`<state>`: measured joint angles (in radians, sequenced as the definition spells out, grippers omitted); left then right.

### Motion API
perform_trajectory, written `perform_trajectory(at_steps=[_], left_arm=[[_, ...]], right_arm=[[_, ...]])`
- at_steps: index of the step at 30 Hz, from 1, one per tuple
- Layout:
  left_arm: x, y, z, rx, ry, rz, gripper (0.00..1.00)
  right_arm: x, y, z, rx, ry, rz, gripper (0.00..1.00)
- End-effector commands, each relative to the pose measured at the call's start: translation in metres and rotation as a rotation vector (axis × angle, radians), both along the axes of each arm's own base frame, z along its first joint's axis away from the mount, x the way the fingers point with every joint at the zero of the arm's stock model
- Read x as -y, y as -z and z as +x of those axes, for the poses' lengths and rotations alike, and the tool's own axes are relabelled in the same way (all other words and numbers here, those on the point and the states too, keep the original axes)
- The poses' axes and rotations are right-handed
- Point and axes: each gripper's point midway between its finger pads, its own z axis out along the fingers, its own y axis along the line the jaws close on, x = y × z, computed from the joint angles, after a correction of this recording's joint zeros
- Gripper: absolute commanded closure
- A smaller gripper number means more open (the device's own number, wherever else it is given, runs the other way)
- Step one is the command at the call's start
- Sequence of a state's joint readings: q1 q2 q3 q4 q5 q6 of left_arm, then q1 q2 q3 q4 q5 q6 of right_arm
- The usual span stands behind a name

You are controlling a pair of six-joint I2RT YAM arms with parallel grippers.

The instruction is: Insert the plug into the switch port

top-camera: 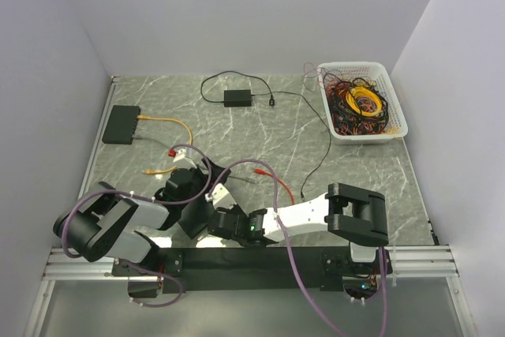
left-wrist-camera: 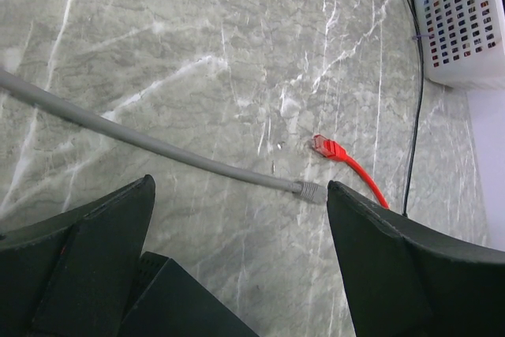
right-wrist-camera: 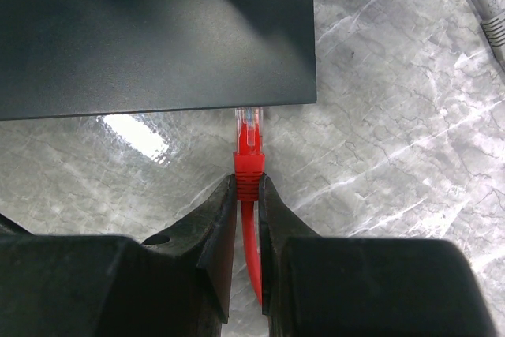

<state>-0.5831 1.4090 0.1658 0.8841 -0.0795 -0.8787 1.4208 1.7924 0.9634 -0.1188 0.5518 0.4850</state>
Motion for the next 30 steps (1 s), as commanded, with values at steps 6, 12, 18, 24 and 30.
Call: perform_trajectory(at_steps=[6,12,18,24,30], left_arm=[[0.009,0.071,-0.071,-0.319,0.147,0.059,0.03],[0.009,0.072,-0.072,-0.322,0.145,0.058,0.03],[0.008,0.074,-0.070,-0.324,0.137,0.076,0.03],[0.009,0.073,-0.068,-0.319,0.139,0.075,0.02],[0.012,0.070,-0.069,-0.304,0.154,0.057,0.02]], right_arm=[[-0.031,-0.062,0.031,0.118,0.101,0.232,1.00],[-0.036,-0.067,0.029,0.122,0.093,0.242,1.00],[-0.038,-0.072,0.026,0.131,0.087,0.251,1.00],[-0.034,-0.073,0.024,0.136,0.098,0.264,1.00],[-0.038,-0.068,0.026,0.148,0.097,0.269,1.00]])
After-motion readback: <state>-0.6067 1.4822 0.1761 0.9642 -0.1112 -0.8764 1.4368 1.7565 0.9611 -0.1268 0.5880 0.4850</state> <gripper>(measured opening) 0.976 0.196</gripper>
